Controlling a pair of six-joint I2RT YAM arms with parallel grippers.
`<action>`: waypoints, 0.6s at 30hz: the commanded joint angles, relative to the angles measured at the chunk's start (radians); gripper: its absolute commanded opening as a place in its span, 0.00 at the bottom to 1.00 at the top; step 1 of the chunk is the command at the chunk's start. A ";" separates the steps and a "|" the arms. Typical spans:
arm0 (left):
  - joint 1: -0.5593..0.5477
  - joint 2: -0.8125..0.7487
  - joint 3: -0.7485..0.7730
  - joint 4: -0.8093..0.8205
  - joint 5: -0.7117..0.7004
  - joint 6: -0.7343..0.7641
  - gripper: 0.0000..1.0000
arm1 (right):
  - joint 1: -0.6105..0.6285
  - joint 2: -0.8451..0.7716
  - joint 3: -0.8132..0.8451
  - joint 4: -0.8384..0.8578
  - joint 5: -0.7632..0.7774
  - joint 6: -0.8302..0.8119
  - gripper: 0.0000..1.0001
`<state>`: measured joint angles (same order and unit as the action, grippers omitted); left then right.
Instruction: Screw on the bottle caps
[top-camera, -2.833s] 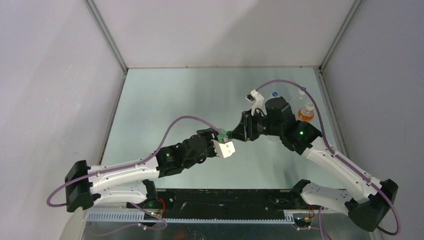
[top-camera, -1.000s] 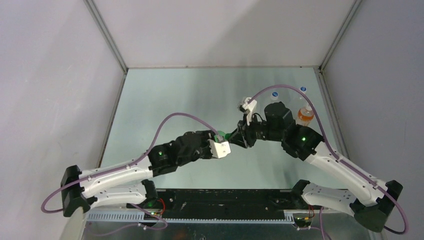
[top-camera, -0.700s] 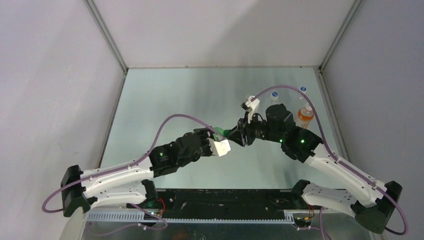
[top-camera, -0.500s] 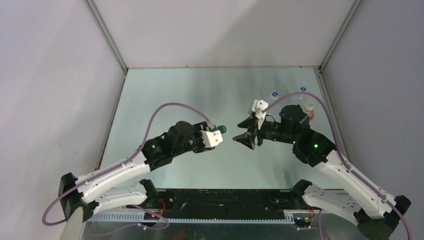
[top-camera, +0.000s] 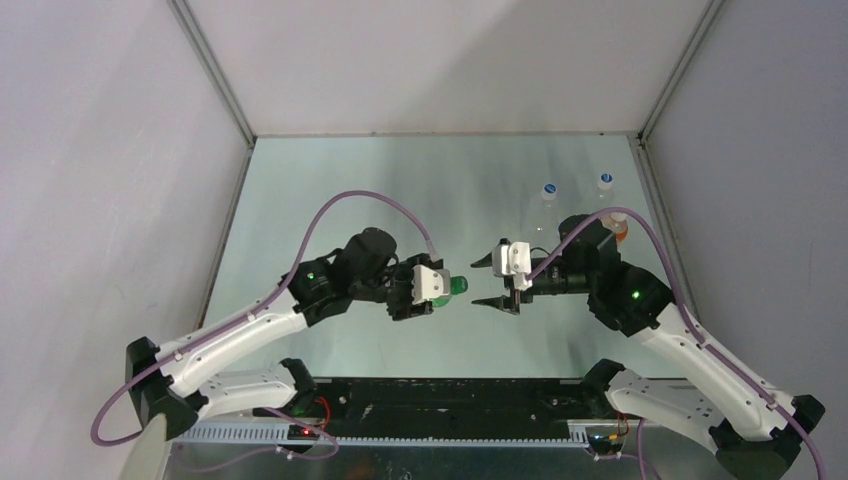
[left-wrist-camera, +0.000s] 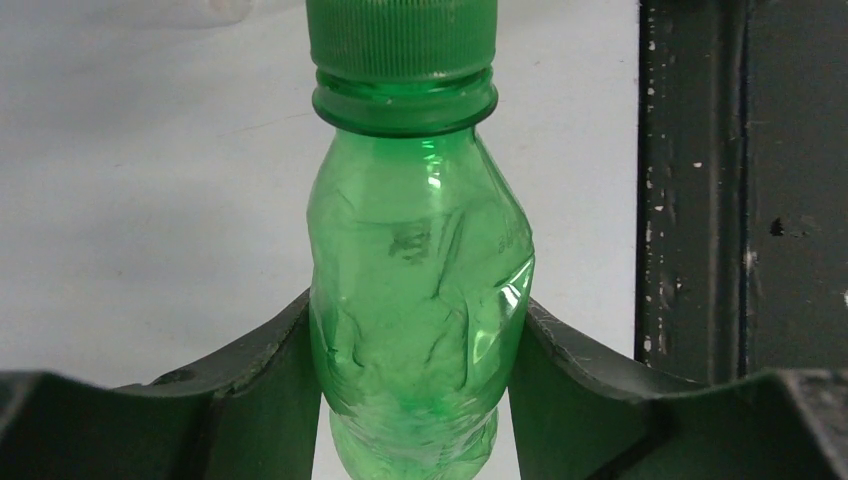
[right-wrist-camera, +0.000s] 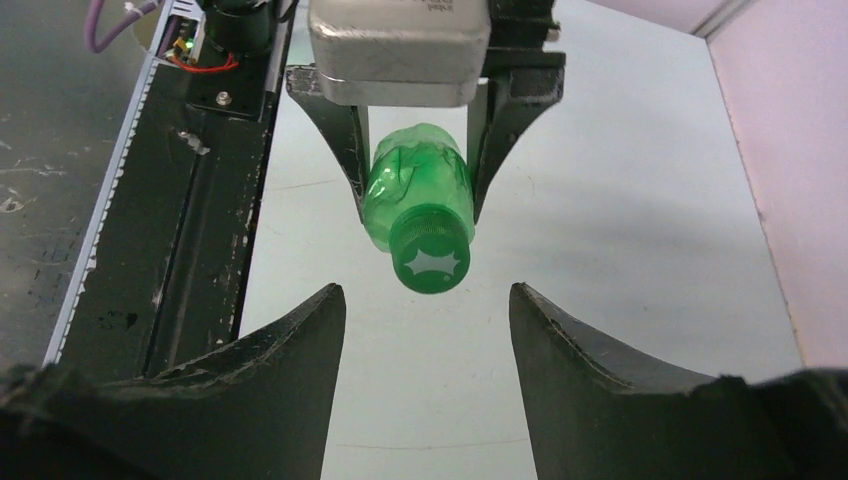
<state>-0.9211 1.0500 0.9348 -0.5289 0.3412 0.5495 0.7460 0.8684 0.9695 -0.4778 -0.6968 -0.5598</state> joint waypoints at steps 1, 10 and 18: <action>0.005 0.014 0.053 -0.023 0.094 0.005 0.20 | 0.016 0.017 0.018 0.025 -0.051 -0.048 0.62; 0.005 0.045 0.087 -0.040 0.132 0.015 0.19 | 0.034 0.075 0.046 0.013 -0.081 -0.046 0.54; 0.004 0.061 0.108 -0.060 0.134 0.035 0.19 | 0.034 0.106 0.047 0.021 -0.082 0.008 0.19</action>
<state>-0.9207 1.1038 0.9871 -0.5911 0.4519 0.5583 0.7750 0.9600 0.9745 -0.4782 -0.7559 -0.5911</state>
